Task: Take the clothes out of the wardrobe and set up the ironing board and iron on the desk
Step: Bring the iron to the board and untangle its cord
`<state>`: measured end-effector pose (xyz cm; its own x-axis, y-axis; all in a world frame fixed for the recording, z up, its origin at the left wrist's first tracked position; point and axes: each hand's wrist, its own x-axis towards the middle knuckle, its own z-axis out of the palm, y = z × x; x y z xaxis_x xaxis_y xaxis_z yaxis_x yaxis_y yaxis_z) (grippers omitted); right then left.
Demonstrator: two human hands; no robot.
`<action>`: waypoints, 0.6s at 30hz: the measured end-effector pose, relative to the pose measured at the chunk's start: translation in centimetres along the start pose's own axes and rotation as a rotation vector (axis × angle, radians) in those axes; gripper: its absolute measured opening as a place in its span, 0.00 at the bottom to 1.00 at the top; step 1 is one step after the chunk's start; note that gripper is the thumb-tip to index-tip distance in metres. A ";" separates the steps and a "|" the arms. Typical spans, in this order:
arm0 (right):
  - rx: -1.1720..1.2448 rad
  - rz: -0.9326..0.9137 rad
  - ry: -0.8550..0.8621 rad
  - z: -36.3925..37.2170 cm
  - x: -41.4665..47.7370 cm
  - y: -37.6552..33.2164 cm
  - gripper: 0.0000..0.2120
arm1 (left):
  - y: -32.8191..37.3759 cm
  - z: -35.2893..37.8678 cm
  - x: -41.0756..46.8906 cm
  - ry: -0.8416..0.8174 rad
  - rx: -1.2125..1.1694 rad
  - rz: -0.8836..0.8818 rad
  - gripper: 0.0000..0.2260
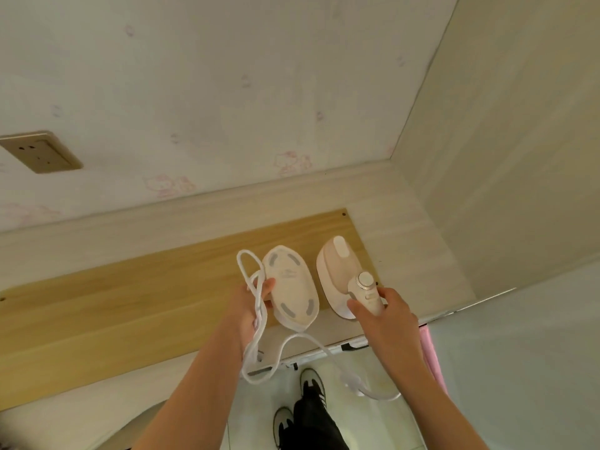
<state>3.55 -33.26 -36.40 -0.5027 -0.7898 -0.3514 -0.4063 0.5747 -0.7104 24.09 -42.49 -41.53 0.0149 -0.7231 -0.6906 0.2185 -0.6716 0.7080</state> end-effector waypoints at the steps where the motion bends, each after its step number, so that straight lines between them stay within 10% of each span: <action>1: 0.002 0.000 -0.001 -0.1 0.6 0.0 0.17 | 0.0 0.6 0.6 0.012 -0.001 -0.013 0.13; 18: 0.016 0.061 -0.024 -1.4 8.2 -0.4 0.16 | -0.5 7.4 7.3 0.198 0.135 -0.175 0.10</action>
<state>-1.44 -39.62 -38.18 -0.5078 -0.7586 -0.4082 -0.3632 0.6182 -0.6971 16.88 -48.60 -45.81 0.1813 -0.5579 -0.8098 0.1033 -0.8081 0.5799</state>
